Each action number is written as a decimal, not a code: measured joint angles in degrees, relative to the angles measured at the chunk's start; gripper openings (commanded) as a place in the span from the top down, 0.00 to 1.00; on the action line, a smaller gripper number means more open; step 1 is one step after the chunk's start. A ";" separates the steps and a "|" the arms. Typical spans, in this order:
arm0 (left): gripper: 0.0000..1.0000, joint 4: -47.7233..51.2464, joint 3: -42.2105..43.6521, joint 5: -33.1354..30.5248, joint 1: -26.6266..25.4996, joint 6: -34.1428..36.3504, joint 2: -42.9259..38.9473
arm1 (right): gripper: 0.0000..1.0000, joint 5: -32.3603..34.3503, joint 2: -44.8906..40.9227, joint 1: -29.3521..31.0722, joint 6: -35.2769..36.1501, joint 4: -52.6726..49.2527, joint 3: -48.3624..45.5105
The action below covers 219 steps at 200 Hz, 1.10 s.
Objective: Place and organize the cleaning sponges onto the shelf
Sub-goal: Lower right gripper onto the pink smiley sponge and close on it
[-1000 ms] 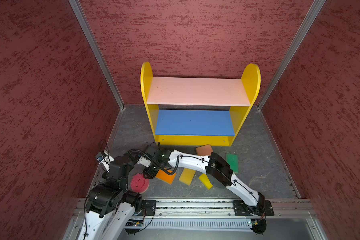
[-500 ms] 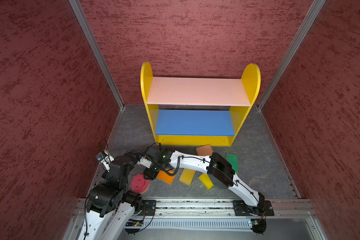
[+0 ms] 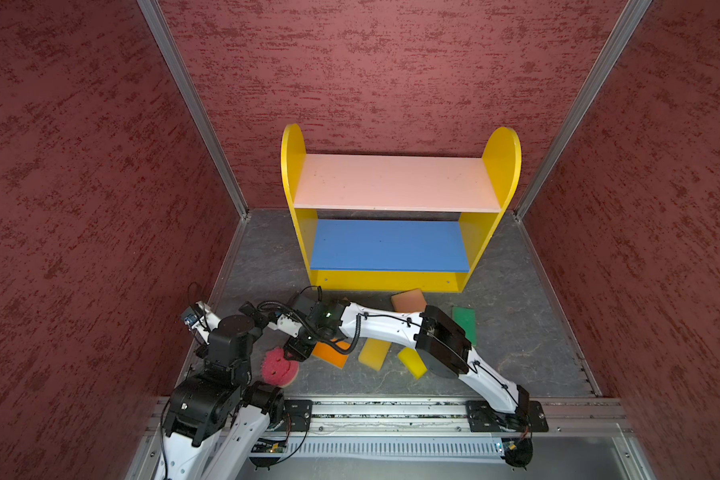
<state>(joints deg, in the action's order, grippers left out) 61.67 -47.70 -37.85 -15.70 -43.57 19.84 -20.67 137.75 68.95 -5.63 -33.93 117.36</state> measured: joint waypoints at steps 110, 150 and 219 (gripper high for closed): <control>0.03 -2.73 0.02 0.46 0.00 0.42 -3.67 | 0.89 1.01 2.32 -0.17 -5.49 -0.22 1.22; 0.03 -2.73 0.02 0.66 0.00 0.39 -3.82 | 0.98 0.02 1.27 -1.05 -8.66 2.62 -1.57; 0.03 -2.86 0.11 0.70 0.00 0.37 -3.82 | 1.00 -1.42 -2.60 -7.32 -15.98 8.50 -9.44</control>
<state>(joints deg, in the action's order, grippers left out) 58.81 -47.59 -37.15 -15.70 -43.20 16.01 -22.09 135.15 61.63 -21.61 -25.43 107.92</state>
